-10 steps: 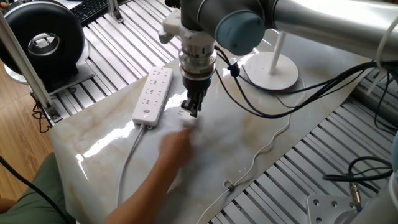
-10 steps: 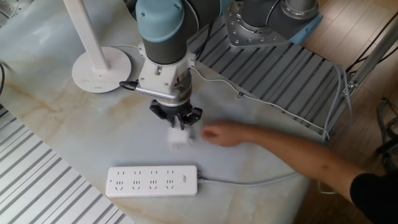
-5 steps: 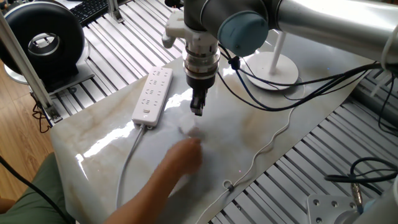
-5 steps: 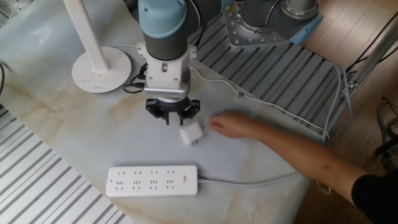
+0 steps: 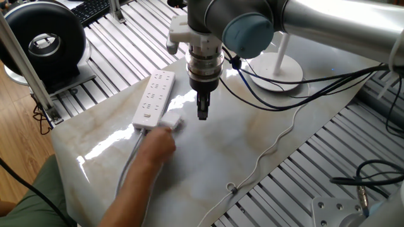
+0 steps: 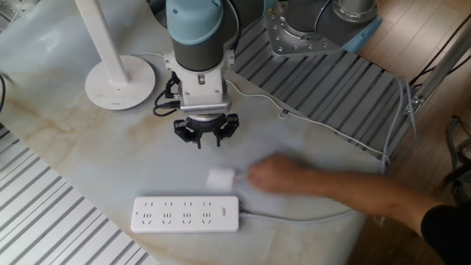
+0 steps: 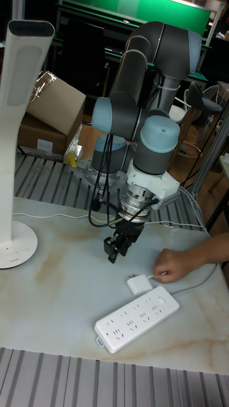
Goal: Plug in the power cord of the desk lamp, turn on the socket, and light up the desk lamp
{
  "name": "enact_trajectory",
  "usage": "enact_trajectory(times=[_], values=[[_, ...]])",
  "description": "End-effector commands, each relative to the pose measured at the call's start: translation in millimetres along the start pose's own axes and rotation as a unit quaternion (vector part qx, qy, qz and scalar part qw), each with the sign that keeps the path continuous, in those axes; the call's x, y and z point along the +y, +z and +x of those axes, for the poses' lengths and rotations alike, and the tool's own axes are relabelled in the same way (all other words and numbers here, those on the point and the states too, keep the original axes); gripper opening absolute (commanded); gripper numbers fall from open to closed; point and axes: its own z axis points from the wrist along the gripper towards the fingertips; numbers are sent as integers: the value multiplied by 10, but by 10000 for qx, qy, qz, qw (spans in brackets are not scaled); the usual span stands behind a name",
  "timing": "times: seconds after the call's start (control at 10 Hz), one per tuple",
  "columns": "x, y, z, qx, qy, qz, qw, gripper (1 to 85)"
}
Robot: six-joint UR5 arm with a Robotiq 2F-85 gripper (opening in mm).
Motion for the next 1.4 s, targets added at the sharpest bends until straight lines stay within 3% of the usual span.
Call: enact_trajectory(times=[0.0, 0.1, 0.5, 0.6, 0.8, 0.9, 1.0, 1.1, 1.2, 1.3], values=[[126, -8, -12, -81, 223, -269, 9994, 443], [154, -5, -11, -103, 412, -331, 9986, 443], [123, -5, -16, -159, 1003, -276, 9944, 443], [129, 7, -5, -146, 920, -247, 9953, 443], [101, 19, 82, 12, 251, -145, 9996, 437], [126, 3, 69, -26, 257, -183, 9995, 437], [188, -33, 52, -58, 827, -284, 9962, 427], [171, -53, 66, -25, 1416, -235, 9896, 417], [85, -53, 103, 25, 1875, -59, 9822, 397], [33, -52, 132, 59, 2012, 58, 9795, 387]])
